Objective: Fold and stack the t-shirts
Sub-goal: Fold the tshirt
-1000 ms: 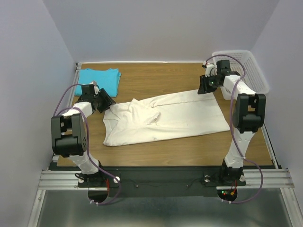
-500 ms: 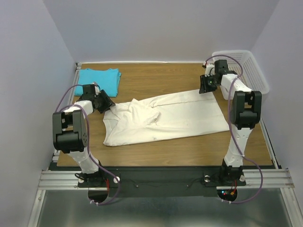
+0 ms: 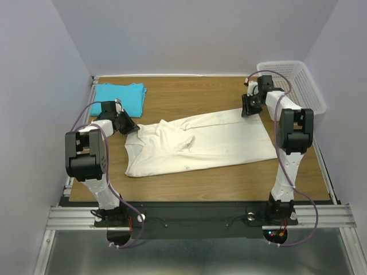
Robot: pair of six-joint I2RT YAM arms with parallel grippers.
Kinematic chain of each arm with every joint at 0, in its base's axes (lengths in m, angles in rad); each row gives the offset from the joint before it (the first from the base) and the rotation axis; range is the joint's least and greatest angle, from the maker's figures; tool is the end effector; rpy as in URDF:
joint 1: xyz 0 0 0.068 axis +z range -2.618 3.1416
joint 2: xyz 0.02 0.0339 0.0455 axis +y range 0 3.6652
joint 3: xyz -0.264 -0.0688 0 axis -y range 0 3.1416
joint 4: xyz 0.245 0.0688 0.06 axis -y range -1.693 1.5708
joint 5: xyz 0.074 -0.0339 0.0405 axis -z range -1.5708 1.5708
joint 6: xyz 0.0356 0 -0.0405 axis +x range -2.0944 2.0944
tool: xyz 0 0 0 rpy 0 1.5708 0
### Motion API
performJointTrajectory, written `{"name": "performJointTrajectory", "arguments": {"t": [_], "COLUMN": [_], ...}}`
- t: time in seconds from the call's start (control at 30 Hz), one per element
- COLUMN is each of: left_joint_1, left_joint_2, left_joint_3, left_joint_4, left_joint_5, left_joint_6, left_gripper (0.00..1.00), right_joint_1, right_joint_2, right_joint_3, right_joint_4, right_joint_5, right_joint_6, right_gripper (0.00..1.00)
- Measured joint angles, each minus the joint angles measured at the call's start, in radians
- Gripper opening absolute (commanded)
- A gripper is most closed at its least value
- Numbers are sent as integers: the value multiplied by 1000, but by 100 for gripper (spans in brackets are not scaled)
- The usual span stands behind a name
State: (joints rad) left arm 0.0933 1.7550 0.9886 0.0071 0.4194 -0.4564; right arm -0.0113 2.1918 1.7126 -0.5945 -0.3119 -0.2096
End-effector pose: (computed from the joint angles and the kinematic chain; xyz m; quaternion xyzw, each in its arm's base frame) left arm 0.3635 0.0195 0.1730 -0.1648 0.8872 -0.2578 0.3452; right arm 0.4702 0.0056 0.1737 -0.1328 0.9490 0.1228 0.2581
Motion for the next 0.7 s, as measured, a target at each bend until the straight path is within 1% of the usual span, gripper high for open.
{"name": "performJointTrajectory", "arguments": {"t": [0.23,0.5,0.63,0.7], "left_joint_1": [21,73,81,81], "left_joint_2": [48,92,116,121], "left_joint_3": [54,123,137,137], "left_joint_4": [-19,-70,-79,-84], "left_joint_5": [9,11,13,13], "left_joint_6": [16,77,93,95], "left_gripper": [0,0,0,8], "right_joint_1": [5,6,8,9], "right_joint_2": [1,4,10,12], "right_joint_3": [0,2,12,14], "right_joint_4": [2,5,4,4], "right_joint_5": [26,78,85,89], "right_joint_6": [-3,-11,-11,-12], "right_gripper": [37,36,37,36]}}
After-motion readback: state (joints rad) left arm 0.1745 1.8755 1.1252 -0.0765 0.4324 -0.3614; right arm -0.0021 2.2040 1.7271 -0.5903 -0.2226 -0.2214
